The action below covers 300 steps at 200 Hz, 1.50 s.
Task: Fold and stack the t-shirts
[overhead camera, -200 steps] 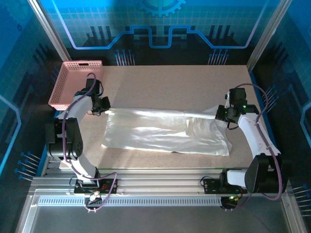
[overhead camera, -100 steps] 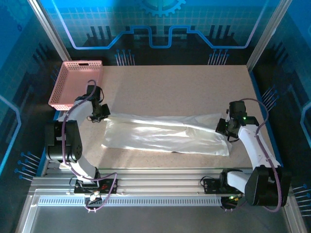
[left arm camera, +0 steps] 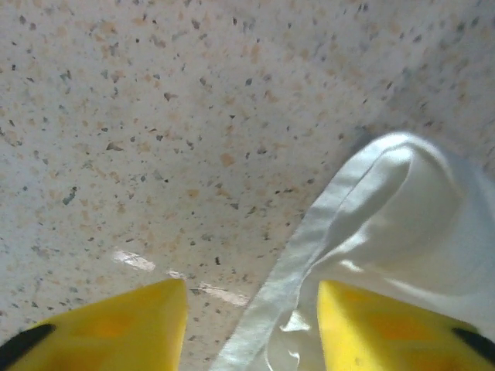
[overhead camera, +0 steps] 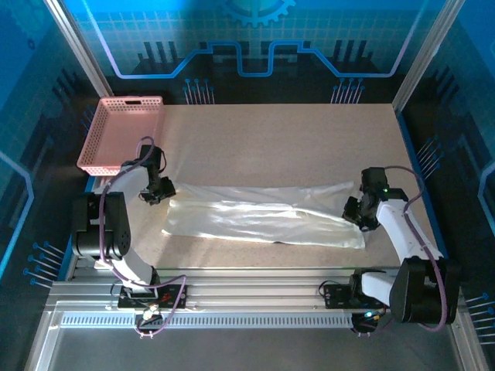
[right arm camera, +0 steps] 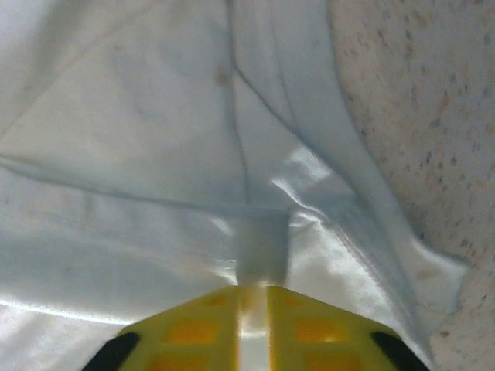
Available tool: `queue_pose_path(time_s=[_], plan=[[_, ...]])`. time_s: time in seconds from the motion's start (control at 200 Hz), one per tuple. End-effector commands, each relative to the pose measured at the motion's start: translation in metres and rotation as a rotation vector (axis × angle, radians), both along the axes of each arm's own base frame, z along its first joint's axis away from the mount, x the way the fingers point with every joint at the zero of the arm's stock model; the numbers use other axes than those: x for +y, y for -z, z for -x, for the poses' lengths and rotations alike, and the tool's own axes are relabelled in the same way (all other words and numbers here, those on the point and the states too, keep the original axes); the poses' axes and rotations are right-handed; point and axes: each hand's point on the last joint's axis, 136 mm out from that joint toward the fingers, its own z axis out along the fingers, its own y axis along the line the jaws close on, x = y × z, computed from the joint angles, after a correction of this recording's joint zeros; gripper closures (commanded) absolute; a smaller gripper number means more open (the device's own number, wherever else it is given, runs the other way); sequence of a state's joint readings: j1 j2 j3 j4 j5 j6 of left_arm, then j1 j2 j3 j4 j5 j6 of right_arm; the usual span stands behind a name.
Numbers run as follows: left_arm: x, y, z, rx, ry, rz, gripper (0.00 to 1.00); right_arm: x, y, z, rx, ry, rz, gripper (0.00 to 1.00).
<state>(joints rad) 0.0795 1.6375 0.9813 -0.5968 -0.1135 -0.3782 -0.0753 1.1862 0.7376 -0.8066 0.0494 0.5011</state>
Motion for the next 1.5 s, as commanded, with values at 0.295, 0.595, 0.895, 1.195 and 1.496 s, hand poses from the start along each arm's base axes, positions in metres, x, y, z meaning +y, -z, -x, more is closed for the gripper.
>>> queue_pose_path(time_s=[0.295,0.595,0.895,1.195,1.496], plan=[[-0.080,-0.104,-0.052,-0.326,0.133,0.085,0.23,0.029,-0.050,-0.036,-0.229,-0.042,-0.165,0.32],[-0.208,-0.077,-0.083,-0.291,0.455,0.418,0.29,0.098,-0.040,-0.087,-0.191,-0.407,-0.231,0.42],[-0.201,-0.017,-0.060,-0.170,0.429,0.414,0.34,0.125,-0.004,-0.114,-0.086,-0.573,-0.172,0.51],[-0.174,0.000,-0.025,-0.123,0.363,0.364,0.32,0.126,0.015,-0.121,-0.033,-0.637,-0.114,0.56],[-0.168,-0.002,-0.024,-0.133,0.354,0.358,0.30,0.135,0.018,-0.111,-0.049,-0.677,-0.130,0.70]])
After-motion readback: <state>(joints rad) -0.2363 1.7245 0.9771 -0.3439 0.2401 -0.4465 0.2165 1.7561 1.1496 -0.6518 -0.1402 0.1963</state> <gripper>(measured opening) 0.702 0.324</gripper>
